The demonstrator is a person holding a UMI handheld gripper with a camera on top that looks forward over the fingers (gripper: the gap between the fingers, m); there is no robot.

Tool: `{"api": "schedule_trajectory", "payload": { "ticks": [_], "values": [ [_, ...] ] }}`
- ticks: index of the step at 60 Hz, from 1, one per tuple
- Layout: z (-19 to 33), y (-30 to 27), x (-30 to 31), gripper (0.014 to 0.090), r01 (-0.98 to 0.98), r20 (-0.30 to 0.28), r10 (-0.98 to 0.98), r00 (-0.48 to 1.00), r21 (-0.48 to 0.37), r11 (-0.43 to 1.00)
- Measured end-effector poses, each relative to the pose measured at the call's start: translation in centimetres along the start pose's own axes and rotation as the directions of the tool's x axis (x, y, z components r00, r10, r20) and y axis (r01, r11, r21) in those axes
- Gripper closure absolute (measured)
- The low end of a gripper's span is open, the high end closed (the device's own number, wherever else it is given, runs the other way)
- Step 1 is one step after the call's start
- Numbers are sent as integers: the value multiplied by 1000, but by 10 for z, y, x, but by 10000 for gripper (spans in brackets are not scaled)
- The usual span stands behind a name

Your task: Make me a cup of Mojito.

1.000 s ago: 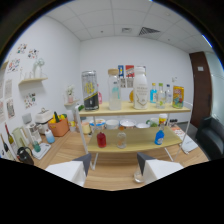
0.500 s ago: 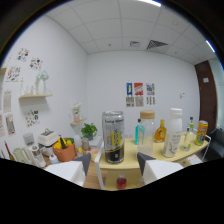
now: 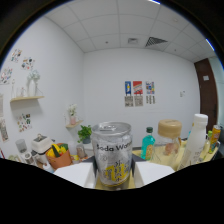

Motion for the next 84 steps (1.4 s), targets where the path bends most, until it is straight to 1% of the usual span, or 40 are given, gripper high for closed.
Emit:
{"api": "schedule_trajectory", "payload": {
  "ticks": [1, 10, 22, 27, 35, 42, 48, 58, 67, 71, 74, 78, 81, 84],
  "values": [
    [1, 0, -1, 501, 0, 5, 0, 1000, 1, 1000],
    [-1, 0, 0, 512, 19, -11, -19, 1000, 1, 1000],
    [-8, -2, -5, 527, 61, 11, -61, 998, -4, 998],
    [-20, -9, -5, 530, 52, 22, -52, 998, 18, 998],
    [-56, -25, -3, 530, 55, 28, -57, 998, 58, 997],
    [-87, -21, 9, 529, 38, 27, -40, 999, 71, 997],
    [-112, 4, 23, 531, 43, 24, -44, 999, 55, 998],
    [-135, 72, 50, 532, 20, 30, -20, 999, -1, 1000],
    [-138, 145, 78, 533, -27, 7, 28, 1000, -101, 995],
    [-137, 175, 90, 534, -52, -3, 52, 999, -127, 991],
    [-134, 192, 96, 532, -72, 0, 73, 997, -142, 987],
    [-132, 213, 101, 531, -144, 6, 147, 989, -172, 975],
    [-131, 220, 103, 532, -245, 18, 252, 967, -182, 952],
    [-128, 225, 106, 531, -343, 14, 352, 936, -192, 919]
  ]
}}
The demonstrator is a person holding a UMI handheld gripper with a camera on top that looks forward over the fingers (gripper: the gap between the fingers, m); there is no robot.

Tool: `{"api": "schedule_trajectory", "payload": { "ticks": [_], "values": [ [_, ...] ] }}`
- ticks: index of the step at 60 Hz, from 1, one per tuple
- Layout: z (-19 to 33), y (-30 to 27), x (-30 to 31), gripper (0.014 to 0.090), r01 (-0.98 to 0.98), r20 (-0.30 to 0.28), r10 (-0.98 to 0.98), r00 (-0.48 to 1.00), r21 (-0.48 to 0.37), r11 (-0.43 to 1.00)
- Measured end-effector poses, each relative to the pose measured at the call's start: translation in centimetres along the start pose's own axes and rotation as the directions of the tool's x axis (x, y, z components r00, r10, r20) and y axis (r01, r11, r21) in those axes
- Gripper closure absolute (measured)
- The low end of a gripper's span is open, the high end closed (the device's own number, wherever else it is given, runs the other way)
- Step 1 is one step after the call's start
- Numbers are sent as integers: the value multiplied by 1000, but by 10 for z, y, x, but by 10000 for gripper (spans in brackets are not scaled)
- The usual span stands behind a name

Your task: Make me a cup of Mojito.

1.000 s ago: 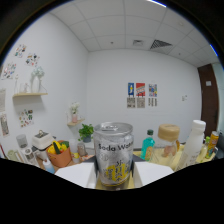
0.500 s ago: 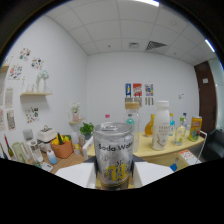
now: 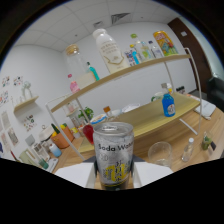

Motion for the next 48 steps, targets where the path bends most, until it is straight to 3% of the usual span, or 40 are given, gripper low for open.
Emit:
{"api": "schedule_trajectory", "payload": {
  "ticks": [10, 23, 40, 48],
  "values": [
    [9, -6, 3, 534, -408, 100, 409, 907, -29, 913],
    [10, -28, 5, 534, -816, 206, 819, 536, -122, 565],
    [4, -43, 3, 534, -961, 214, 975, 59, -251, 113],
    [6, -47, 13, 532, -964, 203, 973, -106, -260, -50]
  ]
}}
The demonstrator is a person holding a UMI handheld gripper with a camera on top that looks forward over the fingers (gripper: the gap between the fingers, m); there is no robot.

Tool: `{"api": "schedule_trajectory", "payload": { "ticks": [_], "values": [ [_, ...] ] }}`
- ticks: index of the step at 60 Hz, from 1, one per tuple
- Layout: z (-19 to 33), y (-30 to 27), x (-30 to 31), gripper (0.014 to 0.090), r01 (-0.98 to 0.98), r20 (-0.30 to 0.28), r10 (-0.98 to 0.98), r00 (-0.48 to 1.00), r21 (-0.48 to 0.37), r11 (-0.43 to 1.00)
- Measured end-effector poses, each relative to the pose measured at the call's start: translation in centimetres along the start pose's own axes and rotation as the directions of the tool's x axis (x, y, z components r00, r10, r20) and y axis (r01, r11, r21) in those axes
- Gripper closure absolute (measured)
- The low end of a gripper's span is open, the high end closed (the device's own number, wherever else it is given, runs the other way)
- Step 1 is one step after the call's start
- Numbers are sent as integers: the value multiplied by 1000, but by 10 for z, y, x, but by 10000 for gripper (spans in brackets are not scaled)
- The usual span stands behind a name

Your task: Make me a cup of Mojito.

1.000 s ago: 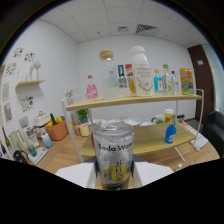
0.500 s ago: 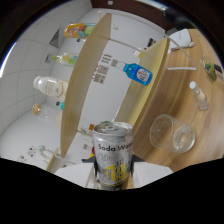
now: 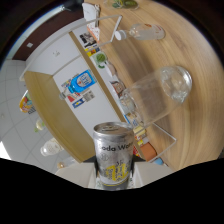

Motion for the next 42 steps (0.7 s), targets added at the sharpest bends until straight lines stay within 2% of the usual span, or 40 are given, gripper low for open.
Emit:
{"api": "schedule_trajectory", "payload": {
  "ticks": [18, 23, 27, 31, 35, 38, 42],
  "values": [
    [1, 2, -15, 534, 27, 23, -27, 999, 12, 1000],
    [1, 2, -20, 535, 175, -4, -175, 984, 34, 984],
    [0, 3, -29, 532, 377, -46, -375, 926, 51, 925],
    [-2, 8, -42, 533, 636, -104, -629, 770, 61, 769],
    [-2, 10, -57, 529, 866, -171, -849, 500, 71, 495],
    [0, 12, -66, 529, 962, -207, -939, 273, 72, 263],
    [5, 21, -74, 530, 998, -225, -974, 39, 61, 26]
  ]
}}
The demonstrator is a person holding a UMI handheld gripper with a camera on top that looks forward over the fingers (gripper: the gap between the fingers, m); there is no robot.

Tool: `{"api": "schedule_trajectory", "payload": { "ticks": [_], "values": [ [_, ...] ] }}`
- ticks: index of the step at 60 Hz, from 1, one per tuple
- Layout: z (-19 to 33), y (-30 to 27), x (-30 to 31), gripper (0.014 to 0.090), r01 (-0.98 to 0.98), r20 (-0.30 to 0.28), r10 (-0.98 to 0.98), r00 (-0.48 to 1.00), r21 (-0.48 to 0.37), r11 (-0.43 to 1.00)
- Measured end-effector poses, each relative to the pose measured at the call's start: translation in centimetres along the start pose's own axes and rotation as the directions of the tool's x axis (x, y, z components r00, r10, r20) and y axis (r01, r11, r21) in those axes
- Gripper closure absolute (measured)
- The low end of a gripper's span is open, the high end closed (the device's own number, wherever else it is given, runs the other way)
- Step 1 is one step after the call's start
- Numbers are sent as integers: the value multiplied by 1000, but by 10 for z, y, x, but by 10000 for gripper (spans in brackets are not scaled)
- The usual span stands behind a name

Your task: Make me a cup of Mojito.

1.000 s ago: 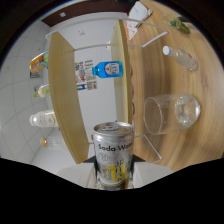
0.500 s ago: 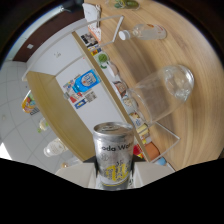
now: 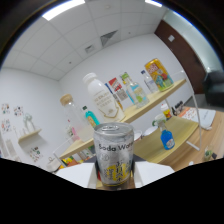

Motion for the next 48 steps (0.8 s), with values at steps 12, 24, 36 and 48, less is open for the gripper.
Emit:
{"api": "schedule_trajectory", "payload": {
  "ticks": [12, 24, 36, 48],
  "values": [
    [18, 47, -15, 531, 411, 6, -411, 911, 6, 911],
    [35, 126, 3, 532, 480, 40, -478, 877, -91, 873],
    [45, 198, 38, 532, 474, 44, -476, 878, -218, 853],
    [46, 233, 54, 532, 450, 47, -457, 888, -281, 847]
  ]
}}
